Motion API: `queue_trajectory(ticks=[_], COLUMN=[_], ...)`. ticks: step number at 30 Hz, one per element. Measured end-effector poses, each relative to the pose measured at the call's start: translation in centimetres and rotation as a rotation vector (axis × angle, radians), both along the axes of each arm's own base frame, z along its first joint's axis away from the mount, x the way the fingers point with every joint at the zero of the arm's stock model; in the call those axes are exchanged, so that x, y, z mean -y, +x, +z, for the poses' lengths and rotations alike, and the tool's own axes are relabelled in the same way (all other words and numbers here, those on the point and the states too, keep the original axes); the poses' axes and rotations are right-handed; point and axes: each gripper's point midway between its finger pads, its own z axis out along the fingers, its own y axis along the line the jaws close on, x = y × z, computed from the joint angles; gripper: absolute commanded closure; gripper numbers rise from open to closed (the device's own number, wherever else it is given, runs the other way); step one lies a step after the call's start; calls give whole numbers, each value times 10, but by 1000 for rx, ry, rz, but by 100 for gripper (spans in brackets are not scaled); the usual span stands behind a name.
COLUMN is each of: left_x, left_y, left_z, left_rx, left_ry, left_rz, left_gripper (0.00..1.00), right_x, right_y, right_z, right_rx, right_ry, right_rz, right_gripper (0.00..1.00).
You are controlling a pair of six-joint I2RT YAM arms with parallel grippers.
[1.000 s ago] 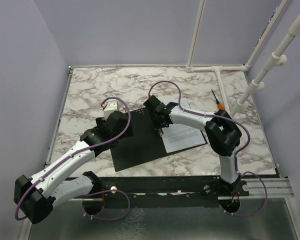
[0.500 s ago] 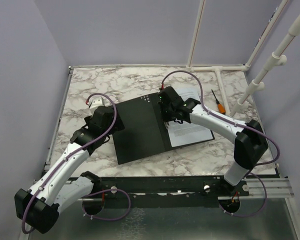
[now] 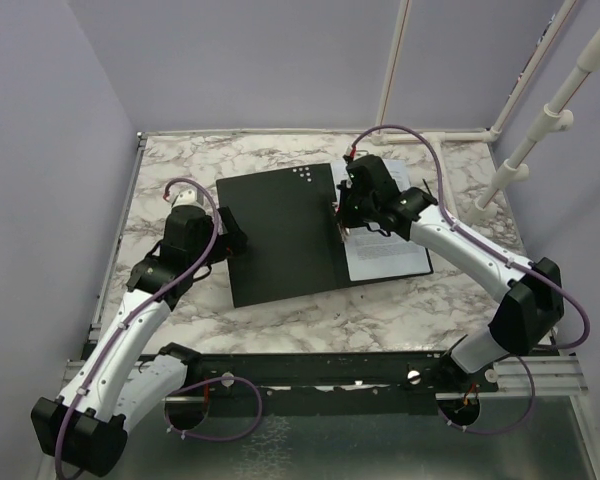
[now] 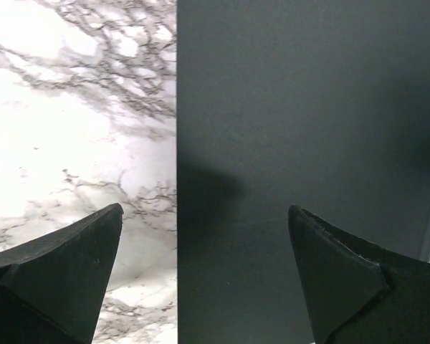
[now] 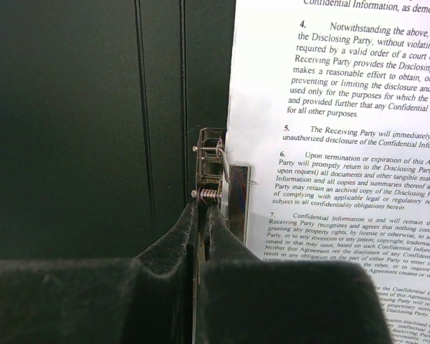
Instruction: Put the files into the folder
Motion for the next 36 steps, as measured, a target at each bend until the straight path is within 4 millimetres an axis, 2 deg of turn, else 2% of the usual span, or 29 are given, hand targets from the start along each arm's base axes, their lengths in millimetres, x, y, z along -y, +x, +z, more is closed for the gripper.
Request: queue_trajectory(ticks=[8, 13, 19, 23, 27, 31, 34, 36], left_x=[31, 44, 57, 66, 74, 78, 79, 80], left_y=[-3, -9, -16, -19, -22, -24, -26, -28], left_z=[21, 26, 31, 39, 47, 52, 55, 58], left_rx=[30, 21, 3, 0, 3, 2, 7, 11], left_ry=[-173, -254, -344, -405, -459, -493, -505, -519], left_rz=[-138, -195, -247, -279, -308, -320, -325, -331], left_gripper=[1, 2, 13, 27, 44, 68, 97, 100], right_x=[2, 4, 7, 9, 11, 16, 19, 21], right_y=[-2, -7, -12, -15, -17, -18, -19, -21], right_z=[19, 31, 49, 57, 57, 48, 38, 31], right_rx=[17, 37, 69, 87, 89, 79, 66, 53], right_ry=[64, 91, 126, 139, 138, 118, 98, 88], right_rz=[17, 27, 35, 35, 33, 20, 9, 4], right_gripper=[99, 99, 99, 99, 99, 99, 99, 99])
